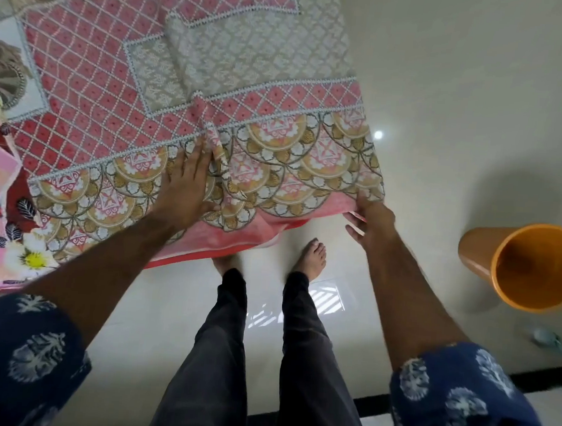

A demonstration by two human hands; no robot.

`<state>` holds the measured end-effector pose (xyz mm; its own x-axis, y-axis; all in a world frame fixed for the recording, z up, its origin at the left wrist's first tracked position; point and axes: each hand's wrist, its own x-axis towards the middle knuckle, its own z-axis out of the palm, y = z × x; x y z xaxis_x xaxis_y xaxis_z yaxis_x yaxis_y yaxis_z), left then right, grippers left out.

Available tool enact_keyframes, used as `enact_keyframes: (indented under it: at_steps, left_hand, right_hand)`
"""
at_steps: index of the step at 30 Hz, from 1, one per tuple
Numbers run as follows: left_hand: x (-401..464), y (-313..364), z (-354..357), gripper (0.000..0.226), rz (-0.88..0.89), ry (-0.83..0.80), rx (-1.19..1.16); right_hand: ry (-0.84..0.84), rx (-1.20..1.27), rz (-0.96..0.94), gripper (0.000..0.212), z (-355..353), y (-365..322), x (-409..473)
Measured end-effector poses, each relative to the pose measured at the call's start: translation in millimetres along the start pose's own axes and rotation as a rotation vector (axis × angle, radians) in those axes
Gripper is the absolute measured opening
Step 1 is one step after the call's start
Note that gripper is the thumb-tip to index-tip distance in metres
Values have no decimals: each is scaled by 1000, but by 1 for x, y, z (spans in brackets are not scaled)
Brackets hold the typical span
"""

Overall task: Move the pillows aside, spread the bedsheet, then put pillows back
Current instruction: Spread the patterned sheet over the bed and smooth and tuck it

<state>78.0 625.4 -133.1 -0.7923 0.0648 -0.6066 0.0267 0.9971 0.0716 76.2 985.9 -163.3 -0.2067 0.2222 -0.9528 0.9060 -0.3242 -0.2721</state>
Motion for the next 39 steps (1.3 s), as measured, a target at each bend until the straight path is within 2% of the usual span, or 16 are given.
enact_keyframes:
  at_steps: [3,10,13,16,17,20,23,27,29,32,34,37,39]
  left_hand:
    - [-2,0,-2,123,14,-3,44]
    - [3,-5,-6,124,16,5,68]
    - [14,1,-20,106,-13,58,27]
    - [32,10,-41,89,-34,153,-37]
    - [39,15,-47,89,-41,160,-67]
    - [64,31,-59,95,-76,142,-172]
    - [88,44,-69,106,-143,146,-248]
    - [106,51,-65,119,-218,123,-279]
    - [108,54,-63,120,-234,136,-256]
    - [112,65,-67,123,-287,129,-174]
    - [116,72,-69,121,-346,117,-123]
    - [127,85,-78,120,-392,72,-117]
    - [130,94,-91,112,-472,52,-143]
  right_hand:
    - [14,-12,-13,34,-33,-18,6]
    - [87,-195,38,23,-26,-30,25]
    - [141,-548,-5,36,-24,-41,30]
    - [342,-1023,-196,78,-34,-69,25]
    - [340,-1118,-289,77,-34,-81,23]
    - [140,-1257,-612,54,-18,-107,27]
    - [27,-1275,-761,50,25,-134,40]
    - [10,-1318,-764,44,74,-174,68]
    - [-21,-1449,-822,44,75,-192,81]
    - [-173,-1565,-900,37,66,-219,96]
    - [-185,-1643,-922,30,50,-239,105]
    - [-88,-1686,-740,26,-4,-283,131]
    - [-170,-1707,-604,26,-27,-305,142]
